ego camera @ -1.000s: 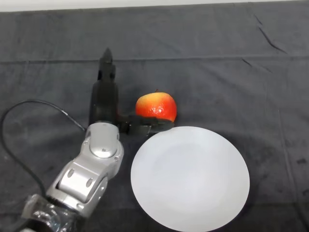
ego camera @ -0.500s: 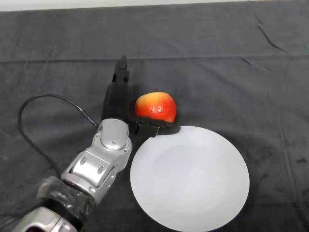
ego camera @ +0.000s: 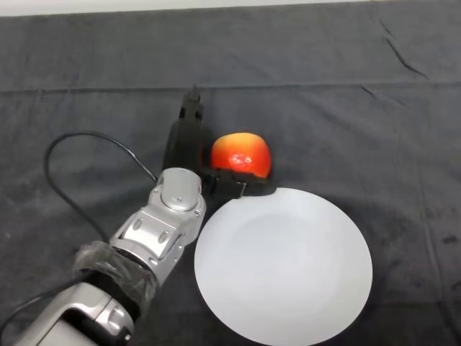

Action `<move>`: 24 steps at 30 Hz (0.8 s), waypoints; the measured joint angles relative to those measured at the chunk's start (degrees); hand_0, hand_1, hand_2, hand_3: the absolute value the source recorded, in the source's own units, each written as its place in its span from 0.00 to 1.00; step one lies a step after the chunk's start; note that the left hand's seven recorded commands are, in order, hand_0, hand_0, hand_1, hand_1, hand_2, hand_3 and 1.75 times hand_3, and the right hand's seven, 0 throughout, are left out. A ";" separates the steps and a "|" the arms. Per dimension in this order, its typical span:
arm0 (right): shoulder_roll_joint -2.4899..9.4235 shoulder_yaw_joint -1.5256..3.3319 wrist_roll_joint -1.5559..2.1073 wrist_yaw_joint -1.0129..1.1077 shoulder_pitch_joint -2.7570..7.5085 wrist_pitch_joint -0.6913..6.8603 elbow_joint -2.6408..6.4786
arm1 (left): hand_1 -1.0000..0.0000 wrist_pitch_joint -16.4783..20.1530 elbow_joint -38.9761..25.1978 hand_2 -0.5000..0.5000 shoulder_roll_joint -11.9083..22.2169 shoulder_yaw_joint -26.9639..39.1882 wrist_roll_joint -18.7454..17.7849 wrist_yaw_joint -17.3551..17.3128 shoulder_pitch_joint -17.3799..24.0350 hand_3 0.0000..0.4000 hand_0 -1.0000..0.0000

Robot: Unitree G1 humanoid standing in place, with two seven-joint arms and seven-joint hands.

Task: Move the apple to the plate

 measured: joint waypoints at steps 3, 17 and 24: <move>0.00 -0.01 0.00 0.00 0.00 0.00 0.00 | 0.28 -0.25 1.32 0.36 -0.44 -0.32 -0.36 -0.01 -0.78 1.00 0.00; 0.00 -0.01 0.00 0.00 0.00 0.00 0.00 | 0.00 -1.92 1.51 0.50 -0.41 -2.42 -0.73 -0.03 -1.74 1.00 0.00; 0.00 -0.01 0.00 0.00 0.00 0.00 0.00 | 0.00 -0.62 0.68 0.50 -0.21 -2.70 -1.33 0.17 -1.93 1.00 0.00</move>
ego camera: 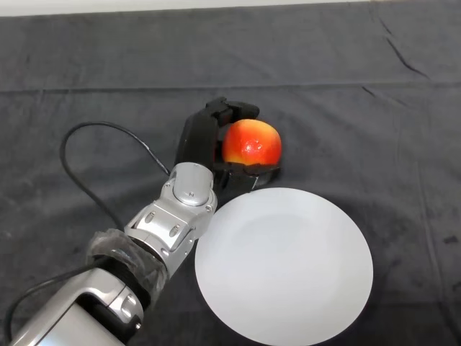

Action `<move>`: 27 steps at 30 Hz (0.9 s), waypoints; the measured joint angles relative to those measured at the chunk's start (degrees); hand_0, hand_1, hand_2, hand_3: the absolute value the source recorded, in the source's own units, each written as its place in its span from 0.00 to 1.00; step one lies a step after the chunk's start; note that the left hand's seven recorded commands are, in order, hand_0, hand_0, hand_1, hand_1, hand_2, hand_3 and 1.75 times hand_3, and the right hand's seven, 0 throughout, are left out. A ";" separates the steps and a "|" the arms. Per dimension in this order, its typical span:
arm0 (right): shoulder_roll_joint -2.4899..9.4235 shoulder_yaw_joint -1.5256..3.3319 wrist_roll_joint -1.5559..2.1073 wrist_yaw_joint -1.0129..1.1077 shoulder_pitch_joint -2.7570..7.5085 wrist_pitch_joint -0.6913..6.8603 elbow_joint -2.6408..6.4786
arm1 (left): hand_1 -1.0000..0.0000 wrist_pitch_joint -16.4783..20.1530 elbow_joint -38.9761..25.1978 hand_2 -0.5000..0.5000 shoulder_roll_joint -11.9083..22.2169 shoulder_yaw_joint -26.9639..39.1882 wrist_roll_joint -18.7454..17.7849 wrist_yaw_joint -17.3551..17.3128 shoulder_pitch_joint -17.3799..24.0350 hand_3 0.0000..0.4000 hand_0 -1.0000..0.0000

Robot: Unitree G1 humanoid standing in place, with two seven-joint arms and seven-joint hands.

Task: Move the apple to the plate

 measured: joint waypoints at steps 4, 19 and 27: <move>0.00 0.00 0.00 0.00 0.00 0.00 0.00 | 0.00 3.16 -4.06 0.50 1.26 -0.89 0.01 0.98 0.02 1.00 0.00; 0.00 -0.01 0.00 0.01 0.00 0.00 0.00 | 0.00 10.91 -30.41 0.50 5.73 -1.17 2.43 6.00 3.65 1.00 0.00; 0.00 0.00 0.00 0.01 0.00 0.00 0.00 | 0.00 13.67 -38.62 0.50 7.88 -2.08 6.46 7.17 11.18 1.00 0.00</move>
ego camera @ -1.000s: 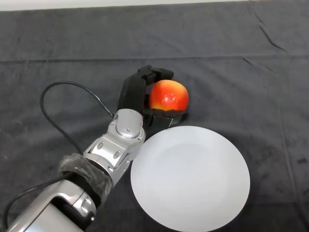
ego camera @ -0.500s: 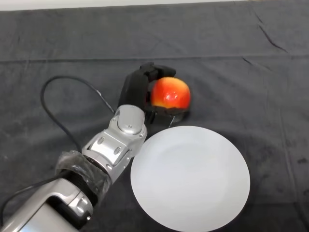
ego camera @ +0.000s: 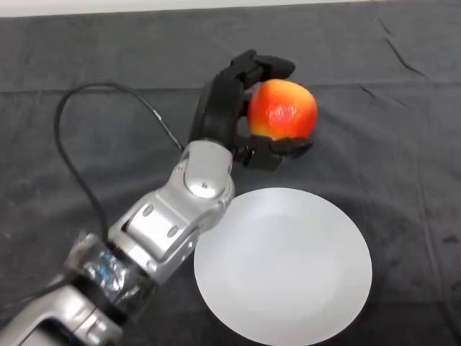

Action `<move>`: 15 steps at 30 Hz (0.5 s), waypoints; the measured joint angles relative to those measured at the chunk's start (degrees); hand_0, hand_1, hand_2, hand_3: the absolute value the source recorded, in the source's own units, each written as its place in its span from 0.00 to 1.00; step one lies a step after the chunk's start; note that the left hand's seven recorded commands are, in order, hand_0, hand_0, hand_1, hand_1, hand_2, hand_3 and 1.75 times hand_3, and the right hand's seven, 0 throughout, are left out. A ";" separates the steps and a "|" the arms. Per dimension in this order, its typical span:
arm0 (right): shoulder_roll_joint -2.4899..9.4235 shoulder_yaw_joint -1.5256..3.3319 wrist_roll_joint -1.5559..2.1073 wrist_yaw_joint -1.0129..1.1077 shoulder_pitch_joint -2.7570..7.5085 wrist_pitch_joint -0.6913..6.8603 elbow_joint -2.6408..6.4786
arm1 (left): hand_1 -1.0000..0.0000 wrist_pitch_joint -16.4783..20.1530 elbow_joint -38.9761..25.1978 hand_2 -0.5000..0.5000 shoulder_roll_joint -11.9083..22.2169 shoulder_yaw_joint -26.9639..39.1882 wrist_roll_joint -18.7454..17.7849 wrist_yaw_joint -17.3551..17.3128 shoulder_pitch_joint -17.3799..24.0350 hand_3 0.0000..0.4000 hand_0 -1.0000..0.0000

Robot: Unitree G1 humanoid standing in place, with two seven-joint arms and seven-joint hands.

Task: Move the apple to the plate

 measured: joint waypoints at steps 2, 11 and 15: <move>0.00 0.00 0.00 0.00 0.00 0.00 0.00 | 0.00 0.79 -1.78 0.50 0.98 -0.21 0.12 0.00 1.37 1.00 0.00; 0.00 0.01 0.00 0.00 0.00 0.00 0.00 | 0.00 2.79 -7.51 0.50 2.91 -3.45 3.42 -0.14 3.55 1.00 0.00; 0.00 0.00 0.00 0.00 0.00 0.00 0.00 | 0.00 2.94 -7.93 0.50 2.95 -4.65 4.93 -0.41 4.99 1.00 0.00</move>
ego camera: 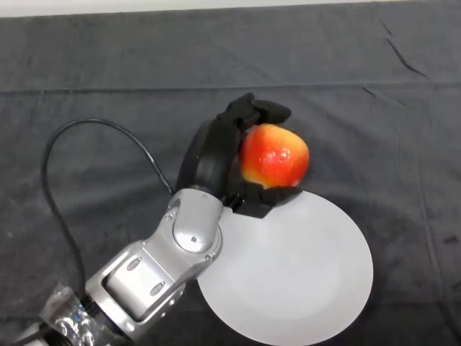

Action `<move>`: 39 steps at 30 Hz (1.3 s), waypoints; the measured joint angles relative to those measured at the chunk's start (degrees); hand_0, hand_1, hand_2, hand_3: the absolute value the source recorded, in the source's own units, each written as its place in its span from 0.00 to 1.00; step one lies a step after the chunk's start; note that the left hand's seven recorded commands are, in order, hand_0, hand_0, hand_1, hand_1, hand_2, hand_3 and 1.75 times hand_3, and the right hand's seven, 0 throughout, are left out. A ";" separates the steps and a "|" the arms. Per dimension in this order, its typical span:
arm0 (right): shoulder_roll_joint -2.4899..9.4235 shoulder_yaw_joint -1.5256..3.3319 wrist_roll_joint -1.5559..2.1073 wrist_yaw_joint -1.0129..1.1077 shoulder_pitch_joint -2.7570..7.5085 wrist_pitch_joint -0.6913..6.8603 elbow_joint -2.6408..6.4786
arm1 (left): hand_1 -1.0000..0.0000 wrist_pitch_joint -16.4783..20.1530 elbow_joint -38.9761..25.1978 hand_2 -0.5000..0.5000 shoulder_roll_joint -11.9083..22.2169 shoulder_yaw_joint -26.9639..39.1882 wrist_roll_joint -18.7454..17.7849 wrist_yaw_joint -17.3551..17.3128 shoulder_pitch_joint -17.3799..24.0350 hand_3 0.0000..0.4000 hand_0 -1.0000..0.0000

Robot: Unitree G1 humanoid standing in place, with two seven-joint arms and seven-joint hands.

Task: Move the apple to the plate

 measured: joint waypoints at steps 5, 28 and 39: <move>0.00 0.01 0.00 0.00 0.00 0.00 0.00 | 0.00 0.93 -0.48 0.50 0.31 -1.65 1.45 -1.59 1.38 1.00 0.00; 0.00 0.01 0.00 0.00 0.00 0.00 0.00 | 1.00 3.13 -2.24 0.25 0.42 -3.83 7.23 -7.73 2.97 0.50 0.50; 0.00 0.01 0.00 0.00 0.00 0.00 0.00 | 1.00 5.16 -2.24 0.50 1.16 -3.98 8.74 -9.37 4.15 0.00 1.00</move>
